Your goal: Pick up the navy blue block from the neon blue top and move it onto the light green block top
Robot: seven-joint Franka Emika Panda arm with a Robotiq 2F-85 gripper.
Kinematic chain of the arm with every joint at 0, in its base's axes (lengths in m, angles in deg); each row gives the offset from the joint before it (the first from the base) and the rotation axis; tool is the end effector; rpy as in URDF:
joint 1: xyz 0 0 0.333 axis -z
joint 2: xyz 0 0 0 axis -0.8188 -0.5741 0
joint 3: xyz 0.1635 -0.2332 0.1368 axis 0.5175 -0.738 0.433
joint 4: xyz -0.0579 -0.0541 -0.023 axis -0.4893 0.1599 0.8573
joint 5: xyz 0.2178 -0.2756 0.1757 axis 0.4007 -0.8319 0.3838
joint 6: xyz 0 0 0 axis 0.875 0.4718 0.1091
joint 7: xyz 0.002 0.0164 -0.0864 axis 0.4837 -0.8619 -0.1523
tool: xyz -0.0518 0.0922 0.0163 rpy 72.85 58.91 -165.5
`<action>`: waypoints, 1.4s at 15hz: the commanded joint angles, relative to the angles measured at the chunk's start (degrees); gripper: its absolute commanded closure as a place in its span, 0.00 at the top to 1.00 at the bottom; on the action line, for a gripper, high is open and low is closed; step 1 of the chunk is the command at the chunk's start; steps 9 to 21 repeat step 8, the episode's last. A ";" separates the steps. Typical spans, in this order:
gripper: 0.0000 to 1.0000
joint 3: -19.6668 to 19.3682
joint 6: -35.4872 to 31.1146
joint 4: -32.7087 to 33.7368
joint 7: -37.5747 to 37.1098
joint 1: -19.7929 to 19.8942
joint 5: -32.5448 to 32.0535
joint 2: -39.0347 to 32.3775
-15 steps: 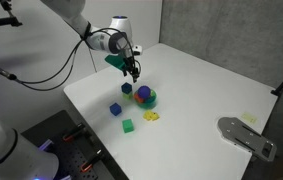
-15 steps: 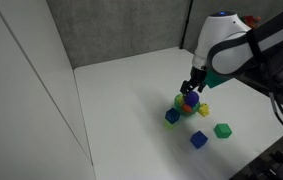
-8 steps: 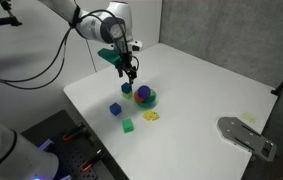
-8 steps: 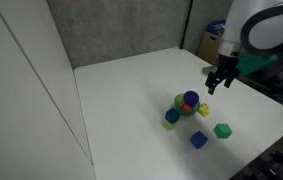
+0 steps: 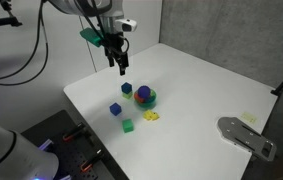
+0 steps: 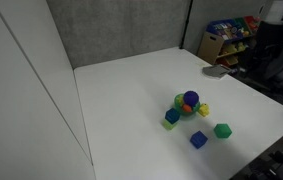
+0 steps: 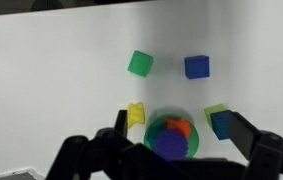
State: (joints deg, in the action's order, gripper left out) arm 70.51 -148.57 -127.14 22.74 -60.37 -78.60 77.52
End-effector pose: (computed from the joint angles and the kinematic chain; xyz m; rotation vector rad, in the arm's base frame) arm 0.4509 0.0272 0.4039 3.0670 -0.2082 -0.1468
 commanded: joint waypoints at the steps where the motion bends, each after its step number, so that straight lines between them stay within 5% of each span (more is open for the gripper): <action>1: 1.00 0.80 4.22 -1.67 3.09 2.01 3.62 7.68; 21: 1.00 2.13 5.38 -1.31 1.92 3.34 3.59 9.37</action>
